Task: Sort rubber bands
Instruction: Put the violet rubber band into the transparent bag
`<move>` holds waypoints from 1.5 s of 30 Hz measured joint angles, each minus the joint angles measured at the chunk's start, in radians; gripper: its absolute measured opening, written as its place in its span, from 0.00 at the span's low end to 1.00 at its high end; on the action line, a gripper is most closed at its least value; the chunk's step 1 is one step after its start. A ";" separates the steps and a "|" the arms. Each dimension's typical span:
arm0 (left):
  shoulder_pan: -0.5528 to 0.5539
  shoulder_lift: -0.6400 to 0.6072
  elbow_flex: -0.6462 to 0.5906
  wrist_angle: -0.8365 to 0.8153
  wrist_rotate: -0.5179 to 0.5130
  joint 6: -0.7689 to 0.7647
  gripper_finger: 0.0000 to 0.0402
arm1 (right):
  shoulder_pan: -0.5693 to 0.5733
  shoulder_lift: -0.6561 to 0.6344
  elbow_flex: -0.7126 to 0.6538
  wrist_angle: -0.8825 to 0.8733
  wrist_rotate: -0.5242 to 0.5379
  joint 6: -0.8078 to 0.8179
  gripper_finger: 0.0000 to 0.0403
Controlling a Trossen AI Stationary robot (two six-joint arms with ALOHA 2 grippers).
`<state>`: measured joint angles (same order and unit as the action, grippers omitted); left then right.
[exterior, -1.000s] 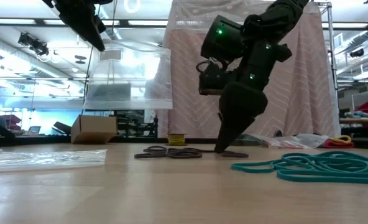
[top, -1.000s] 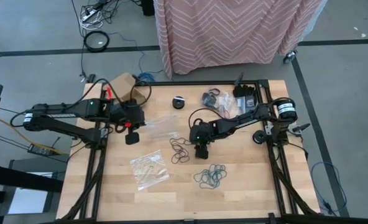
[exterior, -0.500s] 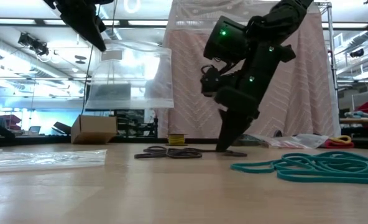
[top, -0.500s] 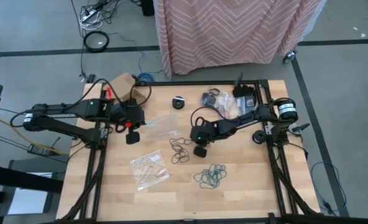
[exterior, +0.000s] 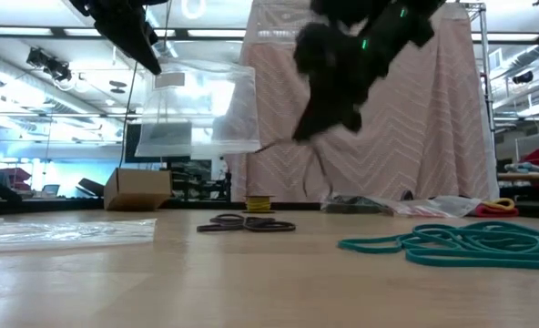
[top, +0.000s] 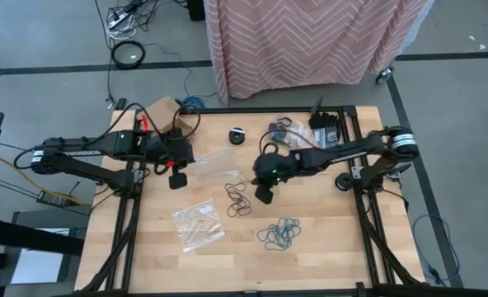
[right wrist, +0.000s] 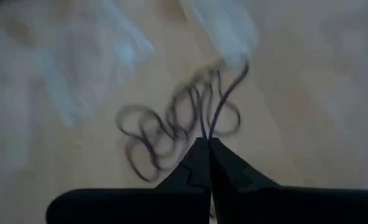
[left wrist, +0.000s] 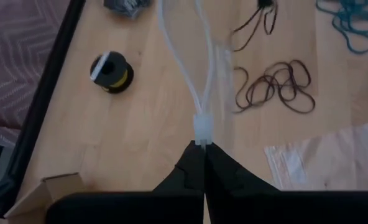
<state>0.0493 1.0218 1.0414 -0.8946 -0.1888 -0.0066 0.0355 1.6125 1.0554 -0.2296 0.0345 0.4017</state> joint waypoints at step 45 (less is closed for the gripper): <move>0.030 0.362 0.071 0.488 0.203 0.062 0.00 | -0.065 -0.303 0.005 0.392 0.296 -0.161 0.00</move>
<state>0.0795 1.3835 1.1122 -0.4065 0.0137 0.0556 -0.0292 1.3090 1.0599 0.1621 0.3309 0.2405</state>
